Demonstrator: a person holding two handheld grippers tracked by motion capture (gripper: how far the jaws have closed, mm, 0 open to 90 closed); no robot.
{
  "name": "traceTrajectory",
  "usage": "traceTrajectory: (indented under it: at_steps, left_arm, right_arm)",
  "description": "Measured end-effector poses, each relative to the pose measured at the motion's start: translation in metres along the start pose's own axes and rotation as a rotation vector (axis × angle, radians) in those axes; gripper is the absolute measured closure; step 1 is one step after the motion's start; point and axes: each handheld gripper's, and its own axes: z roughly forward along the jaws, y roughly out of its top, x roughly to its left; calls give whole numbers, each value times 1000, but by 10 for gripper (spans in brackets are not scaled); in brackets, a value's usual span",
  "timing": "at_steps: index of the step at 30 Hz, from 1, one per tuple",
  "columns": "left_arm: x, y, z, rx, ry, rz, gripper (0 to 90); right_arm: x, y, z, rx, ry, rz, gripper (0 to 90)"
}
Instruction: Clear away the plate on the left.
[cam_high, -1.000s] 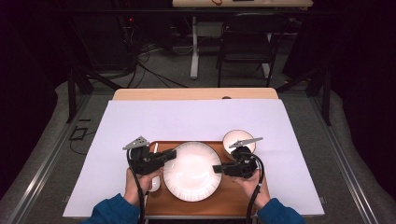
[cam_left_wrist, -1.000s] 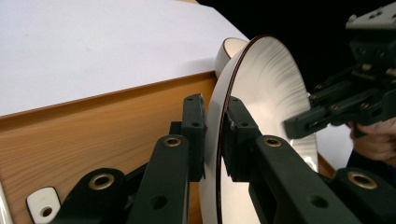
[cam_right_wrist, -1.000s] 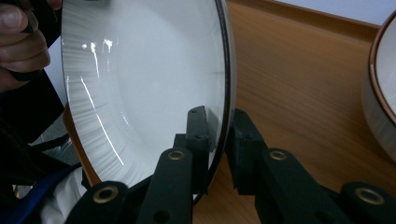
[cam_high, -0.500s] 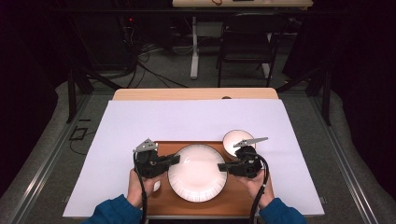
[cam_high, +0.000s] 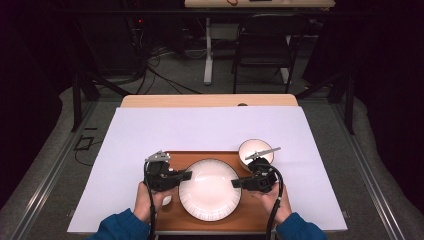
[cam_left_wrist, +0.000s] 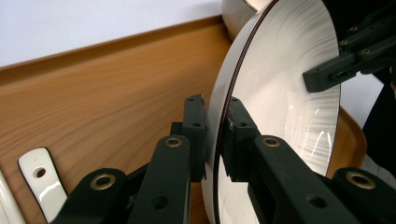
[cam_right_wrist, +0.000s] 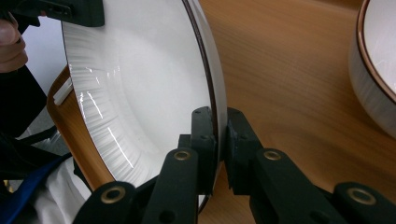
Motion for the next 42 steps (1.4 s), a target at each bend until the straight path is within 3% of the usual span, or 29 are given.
traceTrajectory:
  at_steps: [7,24,34,42]
  left_arm:
    - [5,1,8,35,-2,-16,816]
    - [9,-2,26,92,97,34,753]
    - [13,-6,36,190,95,25,712]
    - [18,-10,36,240,87,4,709]
  right_arm:
    - [-10,-2,8,17,35,51,834]
    - [-8,-1,25,40,-51,-47,742]
    - [-9,-6,36,108,-36,-23,684]
    - [-5,-8,44,149,-37,-48,652]
